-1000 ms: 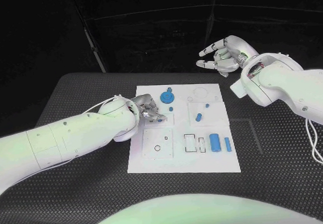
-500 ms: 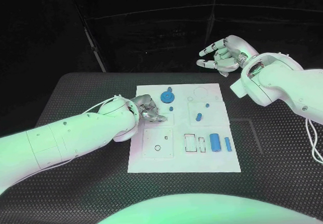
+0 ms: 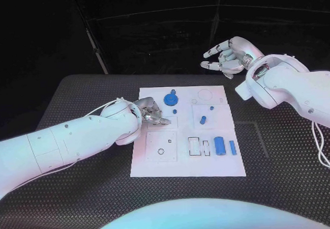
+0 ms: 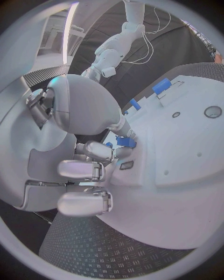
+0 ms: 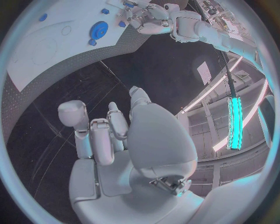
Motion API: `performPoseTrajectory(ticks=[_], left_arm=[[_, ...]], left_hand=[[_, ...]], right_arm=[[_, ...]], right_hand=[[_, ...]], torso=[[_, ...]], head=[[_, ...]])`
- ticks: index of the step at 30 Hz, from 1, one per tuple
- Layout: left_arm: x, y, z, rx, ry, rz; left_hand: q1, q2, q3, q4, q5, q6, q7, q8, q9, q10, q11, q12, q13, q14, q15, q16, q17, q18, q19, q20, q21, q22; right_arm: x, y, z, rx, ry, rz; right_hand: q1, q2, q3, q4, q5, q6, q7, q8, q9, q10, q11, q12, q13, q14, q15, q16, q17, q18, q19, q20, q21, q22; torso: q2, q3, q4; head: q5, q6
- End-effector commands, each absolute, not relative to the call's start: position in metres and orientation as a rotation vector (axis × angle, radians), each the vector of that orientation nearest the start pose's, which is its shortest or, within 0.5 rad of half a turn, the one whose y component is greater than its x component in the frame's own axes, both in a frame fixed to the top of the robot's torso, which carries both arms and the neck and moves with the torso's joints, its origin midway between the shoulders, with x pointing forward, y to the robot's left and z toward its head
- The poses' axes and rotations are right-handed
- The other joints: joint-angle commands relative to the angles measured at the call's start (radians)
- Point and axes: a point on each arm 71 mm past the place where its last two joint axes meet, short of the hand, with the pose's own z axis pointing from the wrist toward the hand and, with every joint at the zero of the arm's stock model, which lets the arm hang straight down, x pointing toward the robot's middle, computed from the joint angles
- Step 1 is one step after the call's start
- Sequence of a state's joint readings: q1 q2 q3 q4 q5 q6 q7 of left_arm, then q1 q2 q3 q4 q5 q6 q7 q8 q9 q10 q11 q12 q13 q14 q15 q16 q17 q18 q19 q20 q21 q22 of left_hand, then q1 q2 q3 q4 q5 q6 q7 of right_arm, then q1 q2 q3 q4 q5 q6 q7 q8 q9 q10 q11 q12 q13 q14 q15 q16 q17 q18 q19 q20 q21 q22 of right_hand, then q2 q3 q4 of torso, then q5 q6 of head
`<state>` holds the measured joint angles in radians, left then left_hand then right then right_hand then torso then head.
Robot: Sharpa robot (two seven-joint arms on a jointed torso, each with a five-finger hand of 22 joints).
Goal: Assemble the parts on the task board
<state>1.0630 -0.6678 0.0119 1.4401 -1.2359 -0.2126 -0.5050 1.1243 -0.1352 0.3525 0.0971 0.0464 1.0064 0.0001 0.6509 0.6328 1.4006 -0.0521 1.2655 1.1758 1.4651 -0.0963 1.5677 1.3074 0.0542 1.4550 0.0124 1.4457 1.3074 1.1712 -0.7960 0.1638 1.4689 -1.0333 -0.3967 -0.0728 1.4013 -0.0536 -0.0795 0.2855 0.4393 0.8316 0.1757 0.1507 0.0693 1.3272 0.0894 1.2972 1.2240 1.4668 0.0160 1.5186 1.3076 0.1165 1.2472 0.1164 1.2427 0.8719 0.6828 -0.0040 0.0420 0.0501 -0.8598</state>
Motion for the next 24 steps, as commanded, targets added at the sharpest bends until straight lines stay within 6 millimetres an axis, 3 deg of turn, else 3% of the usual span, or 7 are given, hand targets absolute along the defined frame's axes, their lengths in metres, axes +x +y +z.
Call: performPoseTrajectory(ticks=[1, 24], left_arm=[[0.476, 0.1565, -0.2625, -0.292, 2.097, -0.485], [0.4782, 0.1579, -0.2665, -0.305, 2.162, -0.483]], left_hand=[[-0.003, 0.009, -0.01, 0.006, 0.005, -0.002, 0.008, -0.001, -0.001, 0.0, -0.004, 0.0, -0.001, 0.106, -0.007, 0.003, 0.263, -0.009, 0.005, -0.002, 0.002, 0.083], [-0.043, 0.053, -0.021, 0.062, 0.006, -0.009, 0.01, -0.005, -0.002, -0.001, -0.002, 0.001, 0.002, 0.106, -0.006, 0.003, 0.263, -0.008, 0.004, -0.001, -0.002, 0.082]], right_arm=[[0.5182, -0.2041, -0.1257, 0.357, 1.52, 0.922], [0.5187, -0.204, -0.1264, 0.357, 1.525, 0.921]], right_hand=[[0.002, 0.01, -0.005, 0.0, 0.002, 0.008, -0.002, 0.006, -0.002, -0.001, -0.004, -0.003, -0.001, 0.076, -0.009, -0.005, 0.141, 0.01, -0.007, -0.003, -0.007, -0.001], [0.001, 0.01, -0.006, 0.001, 0.005, 0.008, -0.002, 0.006, -0.002, 0.0, -0.004, -0.002, 0.0, 0.076, -0.009, -0.005, 0.141, 0.01, -0.007, -0.003, -0.008, -0.002]], torso=[[0.0, -0.0003, -0.0003], [0.0, 0.0007, -0.0007]], head=[[-0.001, 0.0], [-0.002, -0.002]])
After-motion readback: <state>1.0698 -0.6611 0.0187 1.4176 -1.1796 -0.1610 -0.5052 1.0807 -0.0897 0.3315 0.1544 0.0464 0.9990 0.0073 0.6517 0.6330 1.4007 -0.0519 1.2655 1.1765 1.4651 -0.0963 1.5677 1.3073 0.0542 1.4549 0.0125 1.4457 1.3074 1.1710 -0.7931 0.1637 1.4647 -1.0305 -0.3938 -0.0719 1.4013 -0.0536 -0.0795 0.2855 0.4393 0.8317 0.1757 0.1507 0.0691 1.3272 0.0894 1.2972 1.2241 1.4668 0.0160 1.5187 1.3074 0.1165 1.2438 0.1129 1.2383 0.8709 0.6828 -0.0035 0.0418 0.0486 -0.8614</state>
